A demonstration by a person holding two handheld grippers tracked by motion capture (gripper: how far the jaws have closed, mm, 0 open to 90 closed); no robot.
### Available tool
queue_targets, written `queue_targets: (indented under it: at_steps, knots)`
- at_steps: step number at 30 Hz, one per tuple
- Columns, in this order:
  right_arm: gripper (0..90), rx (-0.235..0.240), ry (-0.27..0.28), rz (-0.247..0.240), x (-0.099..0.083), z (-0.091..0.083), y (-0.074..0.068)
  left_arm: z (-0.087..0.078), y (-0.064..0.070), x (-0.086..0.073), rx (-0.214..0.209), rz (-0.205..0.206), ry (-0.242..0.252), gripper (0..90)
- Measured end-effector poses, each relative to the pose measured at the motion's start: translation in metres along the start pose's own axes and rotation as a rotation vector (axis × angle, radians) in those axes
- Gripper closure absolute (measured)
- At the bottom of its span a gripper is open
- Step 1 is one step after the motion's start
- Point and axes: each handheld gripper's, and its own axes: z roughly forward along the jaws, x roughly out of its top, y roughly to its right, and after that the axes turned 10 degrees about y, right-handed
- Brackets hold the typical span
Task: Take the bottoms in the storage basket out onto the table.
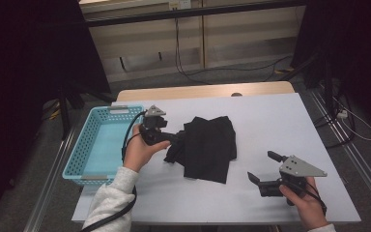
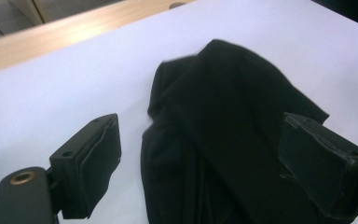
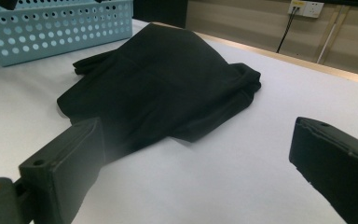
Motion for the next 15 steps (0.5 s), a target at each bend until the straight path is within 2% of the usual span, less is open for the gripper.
queue_targets:
  at_steps: [4,5,6,11,15]
  knots:
    - [2.6,0.013,-0.004,-0.006,0.000,0.005,-0.001,-0.004,0.000,-0.014,0.010,-0.012,-0.004,12.5]
    - [2.6,0.015,-0.002,-0.006,0.000,0.006,-0.001,-0.005,0.001,-0.015,0.014,-0.013,-0.003,12.4]
    - [2.6,0.016,-0.002,-0.005,0.000,0.007,-0.001,-0.007,0.002,-0.017,0.017,0.006,-0.008,12.1]
    - [2.6,0.028,0.009,0.003,0.002,0.014,-0.002,-0.013,0.005,-0.023,-0.005,-0.009,0.010,11.0]
    - [2.6,0.049,-0.002,-0.004,0.003,0.021,-0.005,-0.014,0.005,-0.029,0.007,-0.002,-0.001,10.9]
